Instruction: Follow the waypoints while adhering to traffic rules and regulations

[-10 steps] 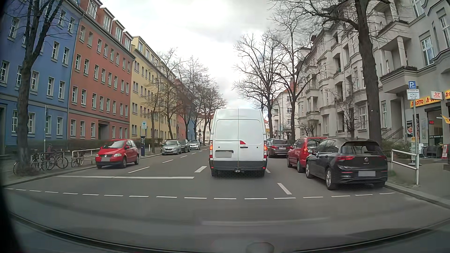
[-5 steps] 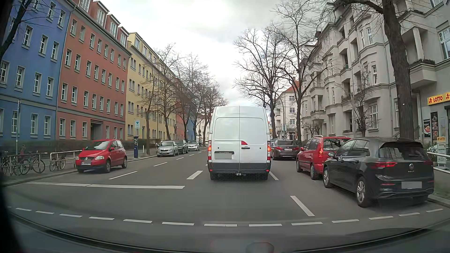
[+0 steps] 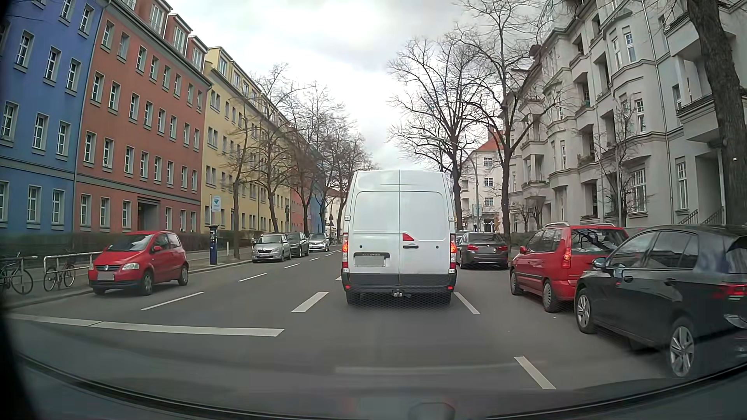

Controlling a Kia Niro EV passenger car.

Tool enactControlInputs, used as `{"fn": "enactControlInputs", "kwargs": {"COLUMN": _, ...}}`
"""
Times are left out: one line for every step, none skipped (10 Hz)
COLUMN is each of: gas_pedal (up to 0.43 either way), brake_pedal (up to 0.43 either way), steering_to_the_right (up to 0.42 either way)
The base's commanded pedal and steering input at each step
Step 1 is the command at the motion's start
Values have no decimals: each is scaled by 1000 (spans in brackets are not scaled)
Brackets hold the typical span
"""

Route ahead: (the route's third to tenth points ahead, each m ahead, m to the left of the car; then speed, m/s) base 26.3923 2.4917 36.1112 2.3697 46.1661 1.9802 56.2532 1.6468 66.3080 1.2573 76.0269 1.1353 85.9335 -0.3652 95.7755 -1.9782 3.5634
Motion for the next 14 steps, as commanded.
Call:
{"fn": "enactControlInputs", "kwargs": {"gas_pedal": 0, "brake_pedal": 159, "steering_to_the_right": -7}}
{"fn": "enactControlInputs", "kwargs": {"gas_pedal": 0, "brake_pedal": 165, "steering_to_the_right": -7}}
{"fn": "enactControlInputs", "kwargs": {"gas_pedal": 0, "brake_pedal": 165, "steering_to_the_right": -7}}
{"fn": "enactControlInputs", "kwargs": {"gas_pedal": 0, "brake_pedal": 165, "steering_to_the_right": -7}}
{"fn": "enactControlInputs", "kwargs": {"gas_pedal": 0, "brake_pedal": 165, "steering_to_the_right": -7}}
{"fn": "enactControlInputs", "kwargs": {"gas_pedal": 0, "brake_pedal": 165, "steering_to_the_right": -7}}
{"fn": "enactControlInputs", "kwargs": {"gas_pedal": 0, "brake_pedal": 165, "steering_to_the_right": -7}}
{"fn": "enactControlInputs", "kwargs": {"gas_pedal": 0, "brake_pedal": 171, "steering_to_the_right": -7}}
{"fn": "enactControlInputs", "kwargs": {"gas_pedal": 0, "brake_pedal": 165, "steering_to_the_right": -6}}
{"fn": "enactControlInputs", "kwargs": {"gas_pedal": 0, "brake_pedal": 165, "steering_to_the_right": -6}}
{"fn": "enactControlInputs", "kwargs": {"gas_pedal": 0, "brake_pedal": 159, "steering_to_the_right": -5}}
{"fn": "enactControlInputs", "kwargs": {"gas_pedal": 0, "brake_pedal": 152, "steering_to_the_right": -4}}
{"fn": "enactControlInputs", "kwargs": {"gas_pedal": 0, "brake_pedal": 152, "steering_to_the_right": 0}}
{"fn": "enactControlInputs", "kwargs": {"gas_pedal": 0, "brake_pedal": 140, "steering_to_the_right": 2}}
